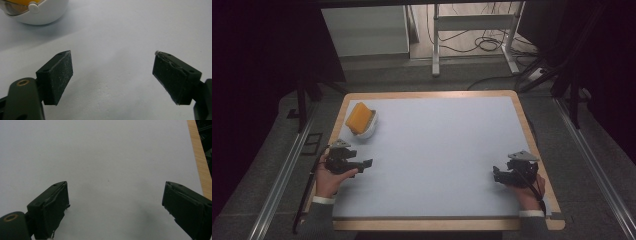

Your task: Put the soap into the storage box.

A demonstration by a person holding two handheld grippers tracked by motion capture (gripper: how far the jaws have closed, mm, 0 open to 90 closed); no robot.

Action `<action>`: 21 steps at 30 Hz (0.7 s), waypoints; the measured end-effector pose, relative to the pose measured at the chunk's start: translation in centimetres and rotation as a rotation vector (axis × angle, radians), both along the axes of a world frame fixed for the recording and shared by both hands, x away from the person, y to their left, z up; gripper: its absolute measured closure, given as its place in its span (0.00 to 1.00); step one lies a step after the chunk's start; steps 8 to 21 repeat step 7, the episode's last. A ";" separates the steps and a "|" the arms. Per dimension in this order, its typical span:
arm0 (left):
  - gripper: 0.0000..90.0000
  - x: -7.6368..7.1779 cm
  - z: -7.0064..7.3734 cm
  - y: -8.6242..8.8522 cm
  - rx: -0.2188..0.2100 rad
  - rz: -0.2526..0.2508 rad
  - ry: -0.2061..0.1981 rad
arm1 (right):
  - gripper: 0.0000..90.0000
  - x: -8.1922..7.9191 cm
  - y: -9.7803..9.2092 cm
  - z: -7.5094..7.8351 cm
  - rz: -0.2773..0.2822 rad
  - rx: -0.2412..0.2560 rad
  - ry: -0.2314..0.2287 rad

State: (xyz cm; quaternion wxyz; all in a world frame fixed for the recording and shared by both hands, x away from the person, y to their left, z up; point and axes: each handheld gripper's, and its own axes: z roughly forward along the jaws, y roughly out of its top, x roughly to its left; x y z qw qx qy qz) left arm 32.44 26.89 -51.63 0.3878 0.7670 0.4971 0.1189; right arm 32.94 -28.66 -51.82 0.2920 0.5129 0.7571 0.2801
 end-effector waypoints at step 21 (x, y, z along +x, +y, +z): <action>0.17 0.2 -0.5 -0.2 0.014 -0.010 0.008 | 0.08 0.0 0.0 0.1 0.003 -0.001 -0.009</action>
